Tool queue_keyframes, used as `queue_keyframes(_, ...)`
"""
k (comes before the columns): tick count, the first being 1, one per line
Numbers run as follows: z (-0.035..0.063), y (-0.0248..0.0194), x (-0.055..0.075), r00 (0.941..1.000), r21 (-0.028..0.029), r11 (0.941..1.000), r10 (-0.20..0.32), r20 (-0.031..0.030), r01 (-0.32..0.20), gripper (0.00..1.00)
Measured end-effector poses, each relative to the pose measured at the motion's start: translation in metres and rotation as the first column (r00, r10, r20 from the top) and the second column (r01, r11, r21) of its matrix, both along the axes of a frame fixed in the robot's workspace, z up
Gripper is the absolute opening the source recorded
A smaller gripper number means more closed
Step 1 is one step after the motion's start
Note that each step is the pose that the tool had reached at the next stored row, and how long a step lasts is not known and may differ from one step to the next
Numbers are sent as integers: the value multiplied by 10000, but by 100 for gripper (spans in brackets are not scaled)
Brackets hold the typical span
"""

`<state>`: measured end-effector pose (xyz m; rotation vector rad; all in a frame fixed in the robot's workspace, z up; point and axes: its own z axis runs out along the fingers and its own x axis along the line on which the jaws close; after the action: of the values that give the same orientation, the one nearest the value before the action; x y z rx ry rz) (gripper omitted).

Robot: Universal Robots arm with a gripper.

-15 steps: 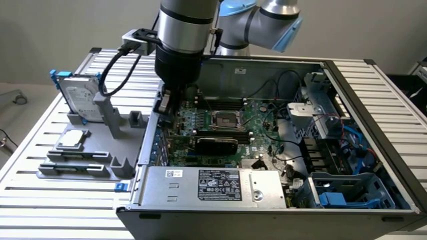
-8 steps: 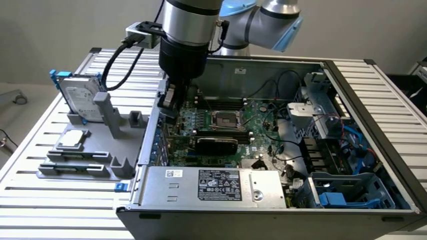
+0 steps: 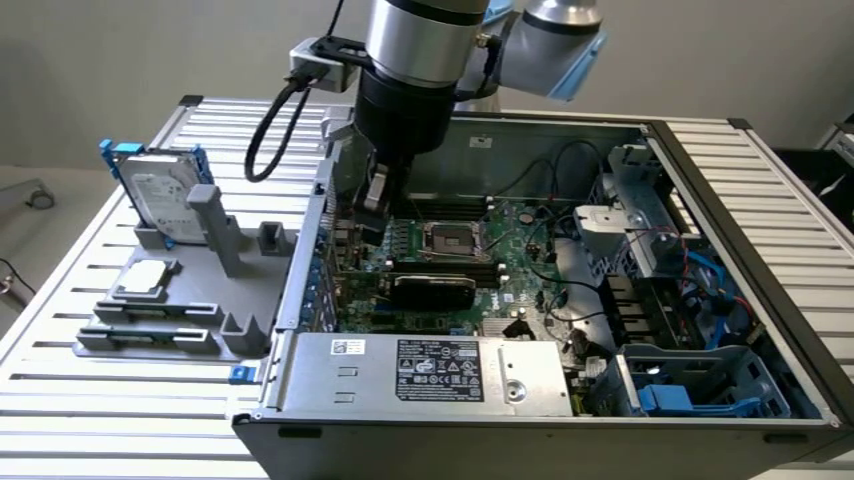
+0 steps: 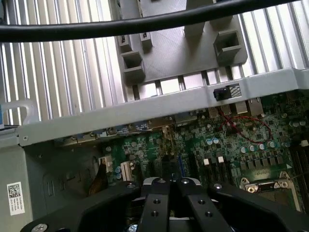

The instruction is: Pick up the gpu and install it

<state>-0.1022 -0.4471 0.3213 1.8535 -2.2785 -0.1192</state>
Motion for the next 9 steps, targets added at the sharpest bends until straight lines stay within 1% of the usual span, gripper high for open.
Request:
queue_keyframes(3,42,-5,102,10000,127,9999,42,0,-42,11)
queue_keyframes(5,67,-11,150,10000,201,9998,83,5,-83,11)
queue_keyframes(7,85,-20,191,9999,259,9996,126,22,-127,11)
queue_keyframes(9,96,-32,226,9998,305,9994,167,57,-169,11)
